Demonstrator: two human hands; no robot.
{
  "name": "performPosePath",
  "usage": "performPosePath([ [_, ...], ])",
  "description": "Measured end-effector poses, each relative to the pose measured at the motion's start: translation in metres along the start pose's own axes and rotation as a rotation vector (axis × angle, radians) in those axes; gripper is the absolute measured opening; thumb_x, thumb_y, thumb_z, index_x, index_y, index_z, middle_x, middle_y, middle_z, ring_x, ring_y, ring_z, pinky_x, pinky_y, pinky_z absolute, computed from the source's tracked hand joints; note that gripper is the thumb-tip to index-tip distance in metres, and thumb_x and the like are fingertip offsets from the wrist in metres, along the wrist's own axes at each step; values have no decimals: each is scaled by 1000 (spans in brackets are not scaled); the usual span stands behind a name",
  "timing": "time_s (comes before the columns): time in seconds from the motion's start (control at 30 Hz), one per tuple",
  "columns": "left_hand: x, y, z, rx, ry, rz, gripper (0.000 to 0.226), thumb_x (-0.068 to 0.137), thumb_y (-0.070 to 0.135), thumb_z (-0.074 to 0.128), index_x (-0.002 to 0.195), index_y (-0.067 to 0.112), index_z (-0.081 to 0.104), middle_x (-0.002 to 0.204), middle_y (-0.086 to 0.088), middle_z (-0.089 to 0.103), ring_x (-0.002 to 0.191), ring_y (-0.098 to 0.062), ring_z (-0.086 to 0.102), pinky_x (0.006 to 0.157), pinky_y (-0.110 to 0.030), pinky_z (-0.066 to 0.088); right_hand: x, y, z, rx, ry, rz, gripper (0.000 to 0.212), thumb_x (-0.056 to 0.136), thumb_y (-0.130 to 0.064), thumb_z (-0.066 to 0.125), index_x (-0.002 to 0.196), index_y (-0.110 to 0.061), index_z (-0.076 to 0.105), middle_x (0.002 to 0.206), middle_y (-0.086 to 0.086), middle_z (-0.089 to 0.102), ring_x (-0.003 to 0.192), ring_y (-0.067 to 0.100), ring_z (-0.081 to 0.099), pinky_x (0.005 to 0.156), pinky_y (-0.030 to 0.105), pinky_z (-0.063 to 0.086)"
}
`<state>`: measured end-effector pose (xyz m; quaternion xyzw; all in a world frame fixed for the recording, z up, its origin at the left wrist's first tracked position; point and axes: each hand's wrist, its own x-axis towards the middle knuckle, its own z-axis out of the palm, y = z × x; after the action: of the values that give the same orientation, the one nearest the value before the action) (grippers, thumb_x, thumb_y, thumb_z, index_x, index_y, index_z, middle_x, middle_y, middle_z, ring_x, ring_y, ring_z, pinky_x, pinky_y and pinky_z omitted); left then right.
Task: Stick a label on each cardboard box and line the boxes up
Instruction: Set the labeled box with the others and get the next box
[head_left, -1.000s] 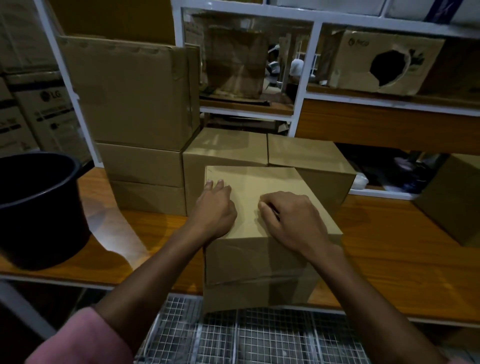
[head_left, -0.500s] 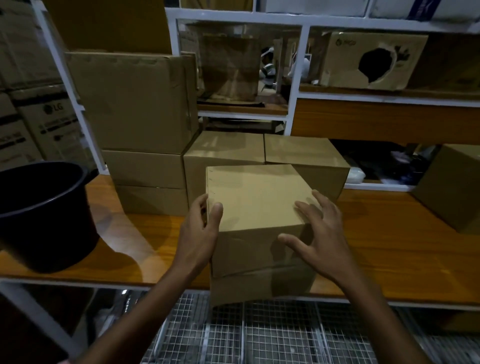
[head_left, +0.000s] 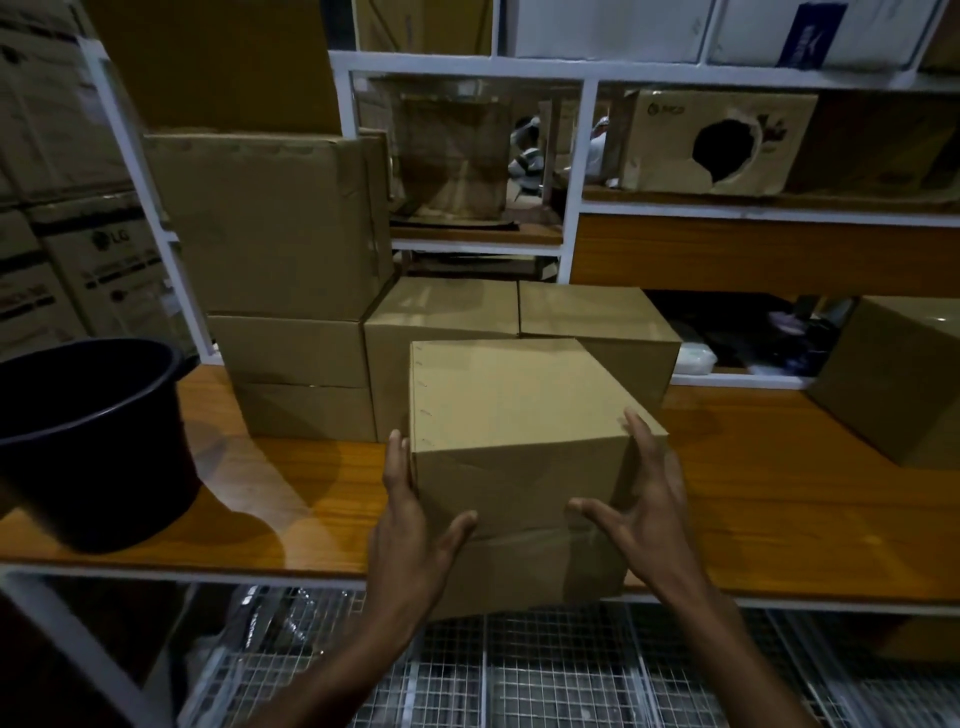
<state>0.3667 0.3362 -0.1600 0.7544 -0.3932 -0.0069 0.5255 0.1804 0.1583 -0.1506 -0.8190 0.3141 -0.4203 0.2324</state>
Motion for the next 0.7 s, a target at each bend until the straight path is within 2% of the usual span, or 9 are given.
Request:
performPosePath([
  [0.1,-2,19,-10,4,50,62,121,76,37,86,153,49,-7,160,5,37,128,-13,52,99,-31,45,0,-13,-25,-15,54,-61,116,65,-29,94,153,-50,21,146,9,36,123,21,43,88,42,54],
  [0.17,1,32,-18,-13,84,85,114,74,39,86,155,41,6,151,5,48,116,-6,53,93,-25,48,4,-26,-41,-20,84,-103,116,63,-31,94,152,-48,21,149,9,34,125,23,42,88,44,54],
  [0.3,15,57,-31,-10,145,138,105,75,34,85,157,24,20,142,2,54,110,-4,54,86,-16,50,18,-52,-60,-26,156,-193,113,65,-42,87,156,-39,21,150,15,34,124,13,37,86,26,44],
  [0.37,24,68,-37,-28,156,174,103,78,29,82,159,21,18,138,10,49,110,2,49,83,-5,44,27,-61,-64,-27,166,-200,114,66,-46,85,158,-39,18,150,15,33,127,20,40,87,28,43],
  [0.4,29,72,-40,-37,162,191,102,80,29,81,159,22,16,137,11,47,110,4,48,84,-6,45,32,-65,-64,-27,167,-200,115,66,-47,85,158,-40,17,149,14,32,128,27,42,88,33,45],
  [0.5,42,82,-52,-33,199,268,98,83,39,75,160,19,17,143,3,50,118,1,47,96,-27,49,45,-76,-66,-37,186,-219,118,64,-51,85,157,-47,12,147,12,31,127,38,45,87,43,50],
  [0.6,57,88,-63,-12,237,329,95,81,51,67,157,13,25,148,-5,48,130,-10,48,103,-30,49,60,-90,-70,-68,204,-238,116,63,-52,83,156,-44,13,147,17,31,125,40,47,85,40,46],
  [0.67,72,92,-70,23,292,364,90,80,45,72,153,9,32,144,-11,45,126,-9,45,103,-14,42,73,-100,-73,-81,212,-248,114,64,-52,81,157,-40,16,147,19,31,126,42,47,85,40,44],
  [0.7,81,94,-74,52,327,376,88,79,40,75,151,8,36,140,-13,43,121,-5,41,98,-5,38,81,-104,-74,-87,218,-253,112,65,-53,80,157,-40,16,146,20,32,125,43,48,85,41,45],
])
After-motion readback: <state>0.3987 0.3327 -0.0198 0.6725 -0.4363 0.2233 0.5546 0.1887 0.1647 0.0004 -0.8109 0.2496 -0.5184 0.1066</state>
